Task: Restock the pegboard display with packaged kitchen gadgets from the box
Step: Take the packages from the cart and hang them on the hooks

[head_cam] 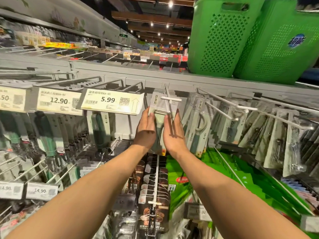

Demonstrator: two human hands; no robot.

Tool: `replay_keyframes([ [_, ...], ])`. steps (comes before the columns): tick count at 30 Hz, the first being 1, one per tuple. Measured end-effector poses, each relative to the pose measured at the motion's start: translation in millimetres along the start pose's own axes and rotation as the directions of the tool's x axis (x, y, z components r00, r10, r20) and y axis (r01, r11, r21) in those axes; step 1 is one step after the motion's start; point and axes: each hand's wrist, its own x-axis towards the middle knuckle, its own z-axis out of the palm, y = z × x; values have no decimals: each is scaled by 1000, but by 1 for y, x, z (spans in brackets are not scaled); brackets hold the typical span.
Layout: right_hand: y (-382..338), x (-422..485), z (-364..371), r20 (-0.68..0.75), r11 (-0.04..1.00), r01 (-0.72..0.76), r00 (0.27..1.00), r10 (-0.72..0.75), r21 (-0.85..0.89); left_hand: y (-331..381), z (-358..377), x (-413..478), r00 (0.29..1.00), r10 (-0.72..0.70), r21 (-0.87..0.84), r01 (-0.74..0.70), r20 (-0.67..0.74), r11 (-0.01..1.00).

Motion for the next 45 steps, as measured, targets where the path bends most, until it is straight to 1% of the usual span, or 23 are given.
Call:
replay_keyframes([
  [2,-3,15,9,-44,1000,-15,999,16,25,-6,2,18,1000,21,75,-21,11,997],
  [4,-1,33,20,-104,995,-29,994,38,91,-12,6,41,999,-39,113,40,-11,993],
  [6,9,55,29,-137,992,-18,990,35,121,-17,10,59,998,-54,147,52,9,988],
  [9,17,76,34,-163,997,-16,986,29,77,-20,13,72,995,-90,173,83,33,981],
  [12,18,89,35,-162,999,-38,986,43,32,-20,17,78,994,-111,133,109,10,985],
  [17,3,84,28,-195,998,-65,979,62,-8,-16,20,77,990,-119,103,127,-76,987],
  [20,-1,72,22,-170,997,-80,982,79,-1,-19,17,74,987,-126,117,137,-97,984],
  [22,-6,62,16,-167,996,-92,981,94,21,-7,14,62,986,-143,118,153,-85,981],
  [26,-17,25,-6,-163,980,-115,976,142,162,19,6,24,992,-89,99,97,-85,990],
  [28,-22,-2,-21,-173,981,-90,978,120,170,25,5,6,996,-71,99,77,-60,992],
  [31,-30,-39,-43,-227,998,-44,972,54,50,36,7,-19,993,-117,111,119,-31,987],
  [34,-25,-83,-67,-303,999,-43,952,40,-1,50,20,-61,990,-130,51,127,50,991],
  [37,-5,-121,-93,-370,994,-105,924,93,-14,47,48,-93,986,-131,-44,136,104,990],
  [39,9,-150,-119,-401,988,-150,907,131,-18,43,75,-115,974,-160,-28,166,158,986],
  [41,23,-176,-146,-437,980,-198,882,175,-6,43,105,-141,958,-171,-14,179,230,984],
  [42,32,-187,-160,-449,975,-223,872,195,-9,43,121,-153,949,-161,-33,177,273,984],
  [45,61,-221,-199,-513,960,-280,823,246,12,55,173,-195,897,-165,-51,203,410,978],
])
